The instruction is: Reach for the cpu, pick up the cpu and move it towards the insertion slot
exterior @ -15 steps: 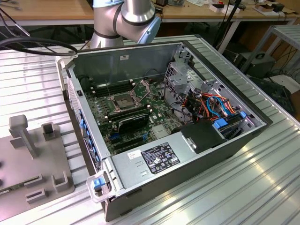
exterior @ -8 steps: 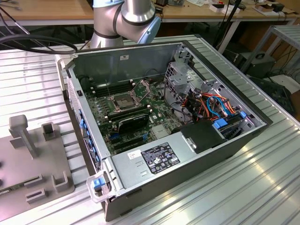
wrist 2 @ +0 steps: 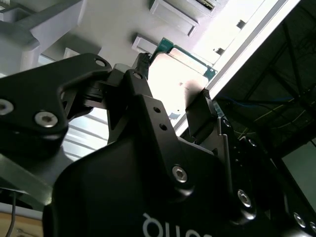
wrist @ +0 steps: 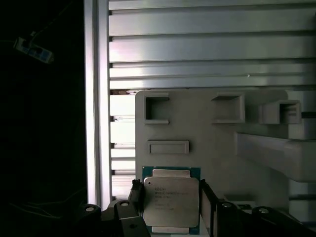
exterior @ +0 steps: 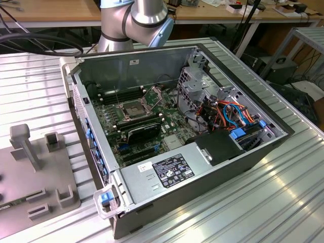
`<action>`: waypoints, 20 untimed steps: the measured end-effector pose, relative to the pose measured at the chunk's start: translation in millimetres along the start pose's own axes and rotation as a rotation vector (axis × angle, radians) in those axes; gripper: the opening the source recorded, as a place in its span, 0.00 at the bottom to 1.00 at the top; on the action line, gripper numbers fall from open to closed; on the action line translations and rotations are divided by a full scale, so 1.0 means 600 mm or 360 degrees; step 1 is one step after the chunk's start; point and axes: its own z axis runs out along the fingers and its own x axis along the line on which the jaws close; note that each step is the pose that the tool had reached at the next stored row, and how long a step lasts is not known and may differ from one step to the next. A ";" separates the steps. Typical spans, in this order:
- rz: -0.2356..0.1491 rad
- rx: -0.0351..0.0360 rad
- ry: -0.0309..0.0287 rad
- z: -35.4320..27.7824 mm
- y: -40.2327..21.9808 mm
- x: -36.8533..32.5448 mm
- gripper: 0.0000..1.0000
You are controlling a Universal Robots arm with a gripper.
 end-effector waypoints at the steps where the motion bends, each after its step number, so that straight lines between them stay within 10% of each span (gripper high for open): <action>1: 0.0000 0.0000 0.00000 -0.001 0.000 0.000 0.55; 20: 0.0000 0.0000 0.00006 -0.041 0.001 0.001 0.55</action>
